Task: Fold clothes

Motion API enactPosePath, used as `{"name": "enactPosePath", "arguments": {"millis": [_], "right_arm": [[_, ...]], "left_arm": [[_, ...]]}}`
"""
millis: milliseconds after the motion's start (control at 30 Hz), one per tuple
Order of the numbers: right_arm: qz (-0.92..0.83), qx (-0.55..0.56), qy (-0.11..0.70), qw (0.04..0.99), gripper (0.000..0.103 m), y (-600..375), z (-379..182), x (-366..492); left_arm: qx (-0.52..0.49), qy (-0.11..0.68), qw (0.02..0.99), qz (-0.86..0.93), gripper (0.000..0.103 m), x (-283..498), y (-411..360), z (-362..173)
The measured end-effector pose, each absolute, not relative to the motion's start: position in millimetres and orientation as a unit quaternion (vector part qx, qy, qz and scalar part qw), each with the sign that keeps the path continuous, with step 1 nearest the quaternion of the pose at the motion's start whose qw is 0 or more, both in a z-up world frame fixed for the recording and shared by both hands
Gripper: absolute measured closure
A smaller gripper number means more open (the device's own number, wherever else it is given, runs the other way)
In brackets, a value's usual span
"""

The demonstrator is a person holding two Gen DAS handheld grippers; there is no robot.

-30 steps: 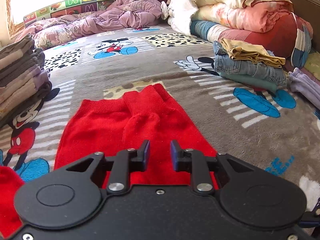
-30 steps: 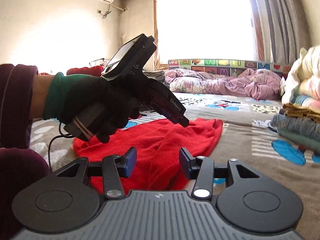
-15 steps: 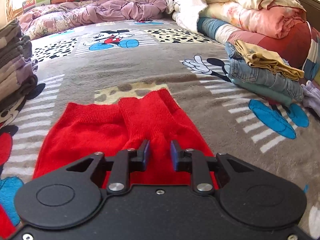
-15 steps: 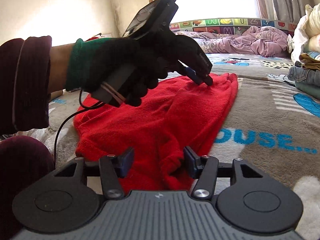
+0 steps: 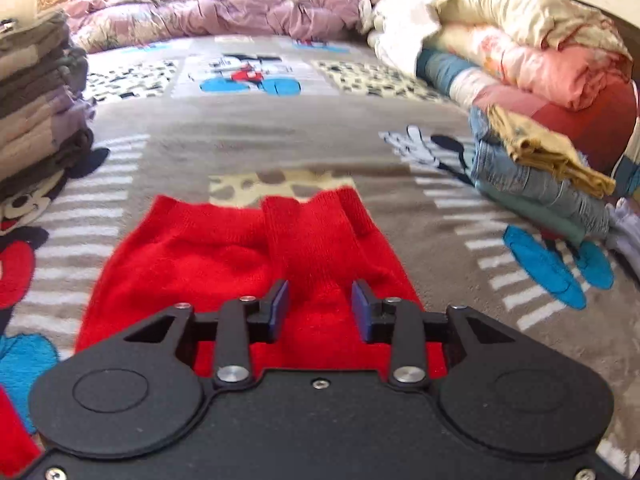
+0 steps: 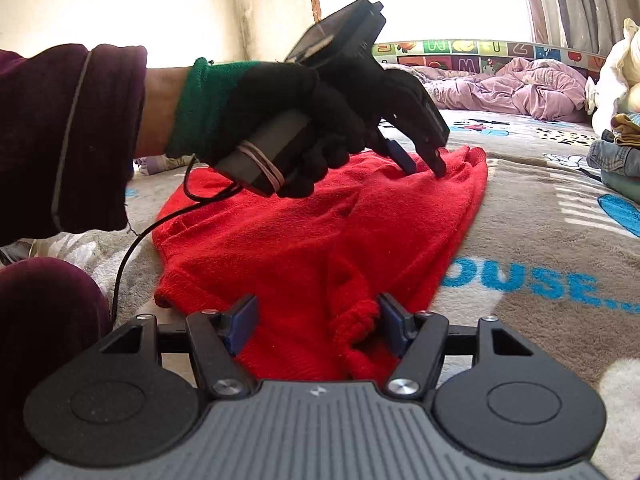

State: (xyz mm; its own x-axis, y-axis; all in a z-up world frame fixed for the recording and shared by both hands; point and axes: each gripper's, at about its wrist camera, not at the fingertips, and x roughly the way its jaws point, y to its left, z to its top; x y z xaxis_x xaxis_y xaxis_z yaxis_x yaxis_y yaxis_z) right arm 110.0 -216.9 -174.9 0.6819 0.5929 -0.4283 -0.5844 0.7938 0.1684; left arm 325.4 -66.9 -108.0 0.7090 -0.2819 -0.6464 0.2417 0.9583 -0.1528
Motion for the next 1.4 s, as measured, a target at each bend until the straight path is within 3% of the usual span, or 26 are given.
{"name": "enactPosePath", "arguments": {"millis": [33, 100, 233, 500, 667, 833, 967, 1067, 1133, 1233, 1400], "right_arm": [[0.320, 0.008, 0.235, 0.918, 0.036, -216.5, -174.9, 108.7], [0.316, 0.006, 0.229, 0.921, 0.034, -215.8, -173.9, 105.6], [0.306, 0.022, 0.214, 0.927, 0.035, -221.7, -165.5, 94.3], [0.277, 0.061, 0.210, 0.936, 0.035, -248.1, -149.6, 69.8], [0.262, 0.114, 0.214, 0.934, 0.035, -264.1, -144.8, 63.1], [0.259, 0.184, 0.224, 0.921, 0.035, -276.5, -145.3, 55.7], [0.252, 0.210, 0.232, 0.916, 0.035, -279.0, -150.2, 59.1], [0.241, 0.227, 0.239, 0.913, 0.035, -281.3, -156.6, 65.9], [0.234, 0.247, 0.244, 0.908, 0.035, -283.1, -162.2, 72.3], [0.230, 0.277, 0.244, 0.901, 0.035, -285.7, -167.8, 80.3], [0.228, 0.315, 0.243, 0.889, 0.035, -289.3, -174.7, 89.2]], "left_arm": [[-0.041, 0.346, 0.928, -0.132, 0.055, 314.9, -59.1, -100.8], [-0.086, 0.340, 0.929, -0.116, 0.054, 291.5, -39.3, -92.3], [-0.165, 0.325, 0.927, -0.084, 0.043, 238.8, 6.1, -83.0], [-0.289, 0.315, 0.904, 0.019, 0.039, 172.3, 109.4, -86.5], [-0.350, 0.325, 0.874, 0.085, 0.039, 144.3, 170.7, -115.4], [-0.440, 0.305, 0.842, 0.075, 0.039, 126.5, 204.4, -149.5], [-0.450, 0.295, 0.841, 0.049, 0.040, 139.8, 203.5, -152.2], [-0.446, 0.302, 0.842, 0.040, 0.051, 154.0, 198.4, -152.9], [-0.436, 0.315, 0.842, 0.036, 0.074, 162.6, 192.6, -153.3], [-0.408, 0.324, 0.853, 0.025, 0.095, 170.7, 180.4, -148.5], [-0.362, 0.294, 0.884, -0.020, 0.098, 173.7, 150.4, -112.9]]}}
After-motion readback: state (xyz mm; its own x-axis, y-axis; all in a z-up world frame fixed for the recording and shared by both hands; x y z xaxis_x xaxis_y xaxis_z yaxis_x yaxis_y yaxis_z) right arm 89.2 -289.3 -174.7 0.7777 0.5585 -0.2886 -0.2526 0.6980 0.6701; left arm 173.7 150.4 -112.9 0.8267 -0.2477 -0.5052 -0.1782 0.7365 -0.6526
